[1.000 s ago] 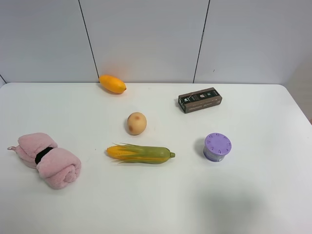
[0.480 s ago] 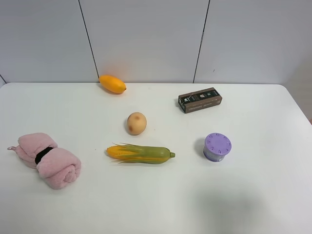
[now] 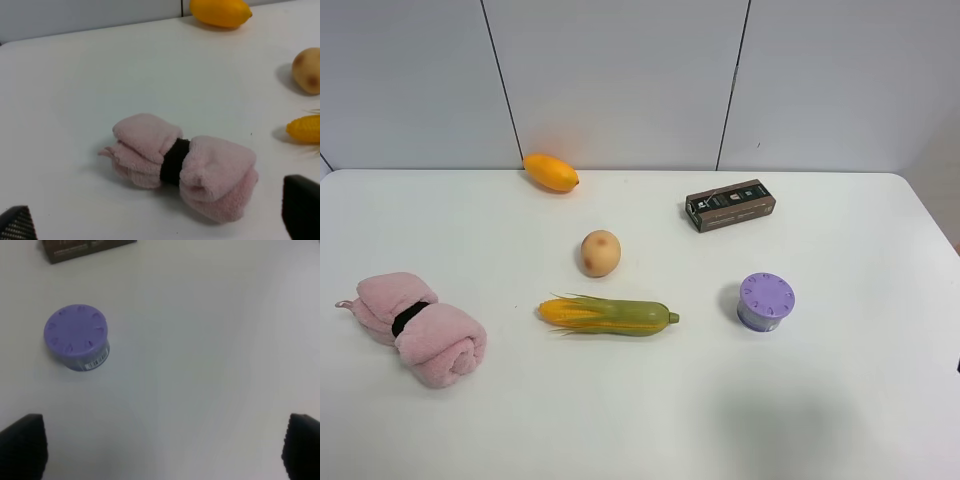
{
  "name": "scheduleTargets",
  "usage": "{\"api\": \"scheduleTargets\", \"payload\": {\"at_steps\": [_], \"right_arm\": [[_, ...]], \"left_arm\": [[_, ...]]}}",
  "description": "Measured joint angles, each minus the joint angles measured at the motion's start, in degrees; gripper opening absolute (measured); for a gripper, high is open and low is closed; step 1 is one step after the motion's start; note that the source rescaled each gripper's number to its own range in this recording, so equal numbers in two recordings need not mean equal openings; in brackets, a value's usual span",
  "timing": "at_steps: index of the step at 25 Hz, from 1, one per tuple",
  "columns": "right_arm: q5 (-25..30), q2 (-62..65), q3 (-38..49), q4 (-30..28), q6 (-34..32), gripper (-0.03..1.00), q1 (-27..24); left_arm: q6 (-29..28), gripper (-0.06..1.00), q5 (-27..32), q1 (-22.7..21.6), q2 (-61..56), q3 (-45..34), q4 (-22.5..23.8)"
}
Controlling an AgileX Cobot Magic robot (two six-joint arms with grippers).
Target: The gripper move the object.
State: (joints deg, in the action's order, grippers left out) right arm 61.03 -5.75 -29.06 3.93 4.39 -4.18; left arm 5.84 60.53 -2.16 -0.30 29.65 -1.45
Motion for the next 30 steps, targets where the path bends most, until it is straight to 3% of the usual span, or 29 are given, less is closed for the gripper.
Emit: {"api": "scheduleTargets", "payload": {"at_steps": [6, 30], "right_arm": [[0.06, 5.89, 0.35, -1.26, -1.66, 0.88, 0.00], [0.06, 5.89, 0.41, -2.87, -3.76, 0.88, 0.00]], "left_arm": [[0.00, 1.00, 0.00, 0.00, 0.00, 0.00, 0.00], [0.00, 1.00, 0.00, 0.00, 0.00, 0.00, 0.00]]}}
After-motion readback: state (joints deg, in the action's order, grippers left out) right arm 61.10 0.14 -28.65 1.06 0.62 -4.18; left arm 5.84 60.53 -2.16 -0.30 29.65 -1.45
